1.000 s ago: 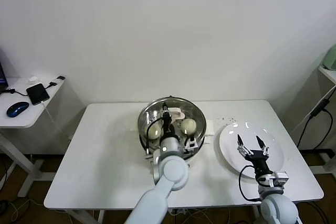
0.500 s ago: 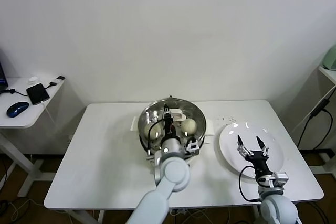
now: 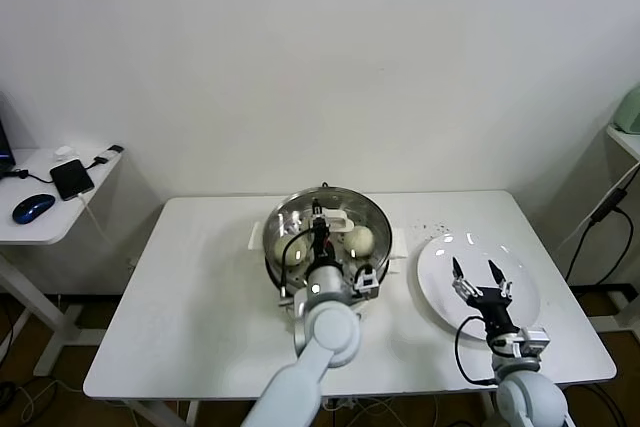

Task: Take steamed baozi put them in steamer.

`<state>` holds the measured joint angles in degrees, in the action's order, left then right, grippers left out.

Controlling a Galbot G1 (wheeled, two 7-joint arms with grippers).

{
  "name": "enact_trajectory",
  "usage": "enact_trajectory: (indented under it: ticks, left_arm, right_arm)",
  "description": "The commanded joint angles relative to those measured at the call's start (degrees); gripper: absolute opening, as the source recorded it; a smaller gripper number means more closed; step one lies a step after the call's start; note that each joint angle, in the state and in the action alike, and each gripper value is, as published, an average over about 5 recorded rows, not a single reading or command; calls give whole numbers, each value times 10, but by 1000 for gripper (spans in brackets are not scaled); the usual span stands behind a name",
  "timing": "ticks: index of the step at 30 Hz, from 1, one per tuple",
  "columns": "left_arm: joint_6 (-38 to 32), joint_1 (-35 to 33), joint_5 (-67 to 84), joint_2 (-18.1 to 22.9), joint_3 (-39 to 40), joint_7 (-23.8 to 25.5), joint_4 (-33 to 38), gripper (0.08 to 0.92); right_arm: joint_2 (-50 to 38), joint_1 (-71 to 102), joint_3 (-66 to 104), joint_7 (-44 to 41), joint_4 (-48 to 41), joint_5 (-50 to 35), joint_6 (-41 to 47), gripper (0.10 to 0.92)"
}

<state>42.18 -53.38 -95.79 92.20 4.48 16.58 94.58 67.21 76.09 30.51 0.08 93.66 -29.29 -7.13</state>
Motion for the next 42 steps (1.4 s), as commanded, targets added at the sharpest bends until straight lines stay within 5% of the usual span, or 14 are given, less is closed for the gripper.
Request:
enact_trajectory:
  ticks: [1,23,32,42]
  left_arm:
    - [-33,-24,18,28,3,-8,45,204]
    - [-57,-134,60,5,-23,-5,218,805]
    - [-140,-185,220,-24,-196,-92,289,823]
    - [-357,-270,716,-34,-458,-120,297,823]
  right_arm:
    - [0,0,1,0,1,0,0,823]
    - [5,4,0,-3,7,1,0,823]
    - [-7,41,-6,-77,44,-11,-30,823]
    - [-10,69,-5,-62,73,16,-14,823]
